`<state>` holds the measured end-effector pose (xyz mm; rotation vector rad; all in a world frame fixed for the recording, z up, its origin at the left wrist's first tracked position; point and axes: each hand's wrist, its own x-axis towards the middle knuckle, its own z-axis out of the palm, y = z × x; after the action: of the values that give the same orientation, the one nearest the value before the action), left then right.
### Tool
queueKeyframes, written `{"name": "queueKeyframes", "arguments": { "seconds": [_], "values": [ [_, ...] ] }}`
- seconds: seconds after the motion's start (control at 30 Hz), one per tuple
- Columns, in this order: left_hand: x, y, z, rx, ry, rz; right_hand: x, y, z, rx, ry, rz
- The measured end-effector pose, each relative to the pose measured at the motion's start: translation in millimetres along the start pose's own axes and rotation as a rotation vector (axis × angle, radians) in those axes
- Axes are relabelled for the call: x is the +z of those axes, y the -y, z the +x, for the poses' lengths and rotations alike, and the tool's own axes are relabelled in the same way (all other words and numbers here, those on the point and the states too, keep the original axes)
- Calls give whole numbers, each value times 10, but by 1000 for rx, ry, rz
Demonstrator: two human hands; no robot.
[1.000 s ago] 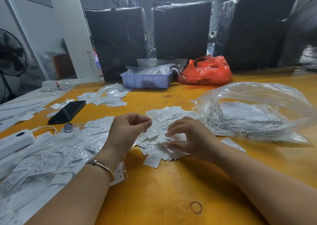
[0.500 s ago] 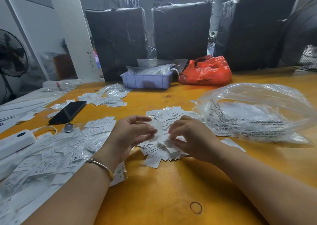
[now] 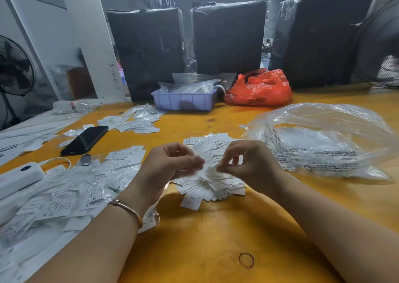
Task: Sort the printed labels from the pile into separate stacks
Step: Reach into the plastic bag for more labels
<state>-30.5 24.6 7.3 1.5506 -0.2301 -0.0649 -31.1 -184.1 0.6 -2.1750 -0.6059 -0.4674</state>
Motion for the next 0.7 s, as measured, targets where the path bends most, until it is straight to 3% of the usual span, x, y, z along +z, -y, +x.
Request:
{"name": "queueKeyframes", "arguments": {
  "seconds": [0.07, 0.13, 0.27, 0.37, 0.5, 0.7],
  "values": [
    [4, 0, -3, 4, -3, 12, 27, 0, -5, 37, 161, -28],
    [6, 1, -4, 6, -1, 14, 37, -11, 5, 73, 217, 7],
    [24, 13, -11, 8, -11, 47, -34, -15, 28, 75, -44, 119],
    [34, 17, -20, 19, -16, 87, -103, -7, 53, 163, -206, 377],
    [52, 14, -25, 34, -26, 169, -158, 9, 79, 321, -205, 666],
    [63, 1, -25, 63, -2, 182, -187, 58, 61, 321, -181, 716]
  ]
}}
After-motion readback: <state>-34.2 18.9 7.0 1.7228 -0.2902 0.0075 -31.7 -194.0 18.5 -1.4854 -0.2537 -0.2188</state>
